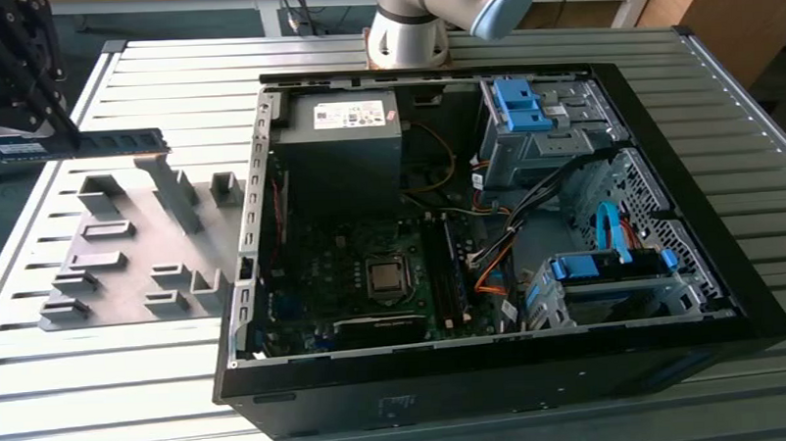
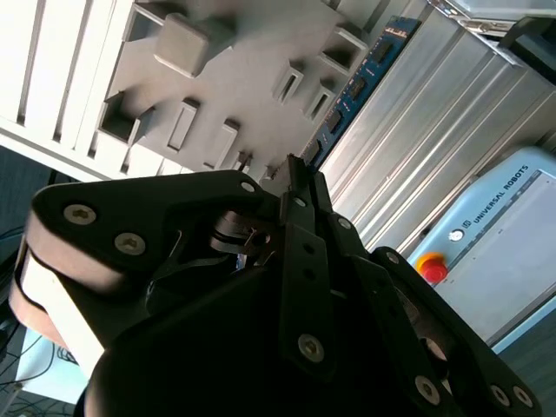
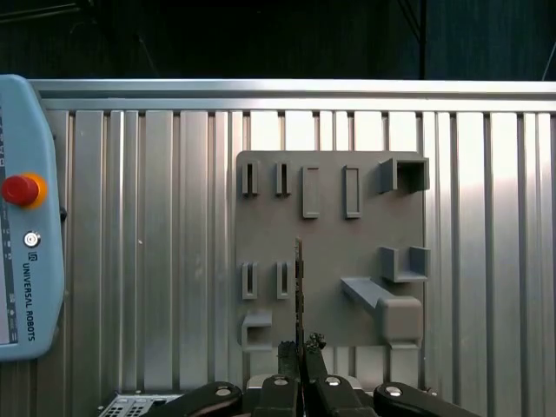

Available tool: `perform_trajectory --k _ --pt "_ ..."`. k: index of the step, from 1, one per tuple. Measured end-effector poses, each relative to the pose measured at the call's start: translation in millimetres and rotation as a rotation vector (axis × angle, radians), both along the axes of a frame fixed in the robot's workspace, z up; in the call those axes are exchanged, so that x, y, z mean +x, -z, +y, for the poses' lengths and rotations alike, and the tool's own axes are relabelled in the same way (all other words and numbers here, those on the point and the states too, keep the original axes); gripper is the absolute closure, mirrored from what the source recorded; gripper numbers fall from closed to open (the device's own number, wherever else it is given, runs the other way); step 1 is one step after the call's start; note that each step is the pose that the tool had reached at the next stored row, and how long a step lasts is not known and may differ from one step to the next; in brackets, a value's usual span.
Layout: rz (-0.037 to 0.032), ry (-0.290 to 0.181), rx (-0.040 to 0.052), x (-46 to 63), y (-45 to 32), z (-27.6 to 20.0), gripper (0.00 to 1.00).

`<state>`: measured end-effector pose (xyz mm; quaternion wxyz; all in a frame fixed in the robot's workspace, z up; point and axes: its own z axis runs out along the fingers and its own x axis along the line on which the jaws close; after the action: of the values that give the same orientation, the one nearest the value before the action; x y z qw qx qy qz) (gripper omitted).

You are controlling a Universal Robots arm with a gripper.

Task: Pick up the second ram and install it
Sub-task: 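Pick up the second ram and move it above second insertion slot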

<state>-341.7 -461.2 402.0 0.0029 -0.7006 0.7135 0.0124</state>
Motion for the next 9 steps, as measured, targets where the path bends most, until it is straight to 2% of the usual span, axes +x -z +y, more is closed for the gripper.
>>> perform_trajectory --k 9 --pt "0.0 0.0 0.0 10.9 0.0 0.0 0.86"
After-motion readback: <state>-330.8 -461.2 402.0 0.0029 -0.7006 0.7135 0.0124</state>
